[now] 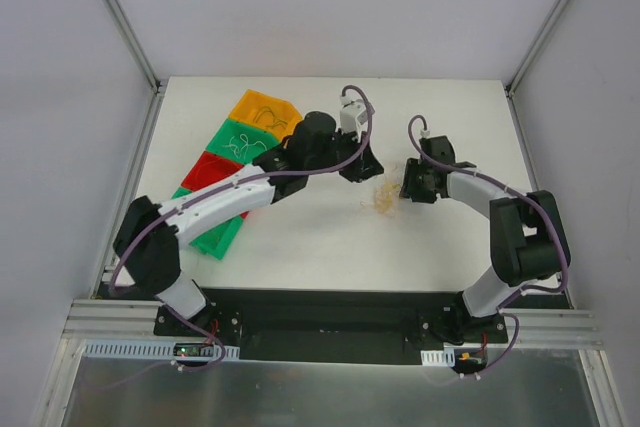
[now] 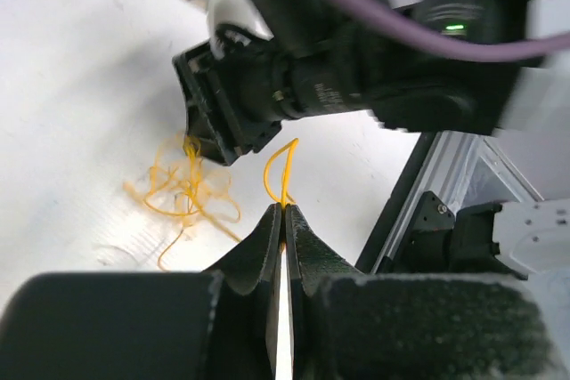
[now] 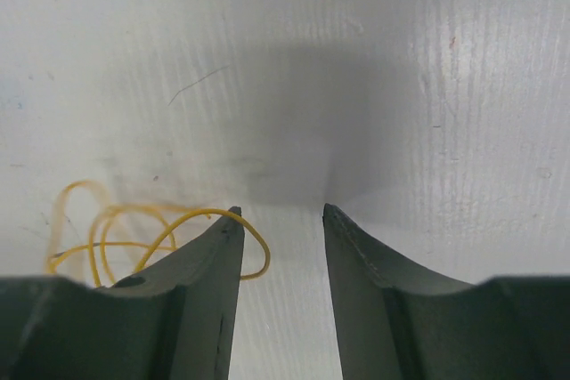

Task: Untangle the cables

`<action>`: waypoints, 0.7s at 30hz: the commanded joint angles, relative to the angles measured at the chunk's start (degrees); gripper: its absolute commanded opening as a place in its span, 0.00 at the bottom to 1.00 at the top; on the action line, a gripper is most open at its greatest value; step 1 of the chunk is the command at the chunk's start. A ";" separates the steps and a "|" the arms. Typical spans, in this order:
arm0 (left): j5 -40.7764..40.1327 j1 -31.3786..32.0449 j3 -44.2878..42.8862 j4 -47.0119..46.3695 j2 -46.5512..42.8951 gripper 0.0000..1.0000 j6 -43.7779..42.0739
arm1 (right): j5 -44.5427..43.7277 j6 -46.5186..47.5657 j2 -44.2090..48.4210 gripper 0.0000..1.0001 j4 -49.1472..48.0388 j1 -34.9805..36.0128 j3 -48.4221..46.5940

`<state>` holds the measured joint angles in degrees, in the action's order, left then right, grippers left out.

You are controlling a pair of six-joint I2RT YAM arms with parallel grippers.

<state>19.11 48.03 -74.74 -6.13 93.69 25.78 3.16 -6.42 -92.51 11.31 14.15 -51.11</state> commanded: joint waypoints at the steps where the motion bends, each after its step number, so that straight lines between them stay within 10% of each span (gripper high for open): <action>1: -7.41 1.36 1.35 -0.81 -11.93 0.00 -9.86 | -2.81 -0.17 -0.92 0.42 3.45 0.00 -2.76; 21: -44.94 1.36 -4.80 16.15 -40.59 0.00 -30.79 | -18.45 -10.98 4.53 0.28 4.59 -7.38 3.74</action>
<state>-14.50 49.45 -77.30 6.26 57.36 0.64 -13.45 -13.78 -89.21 14.20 8.25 -47.90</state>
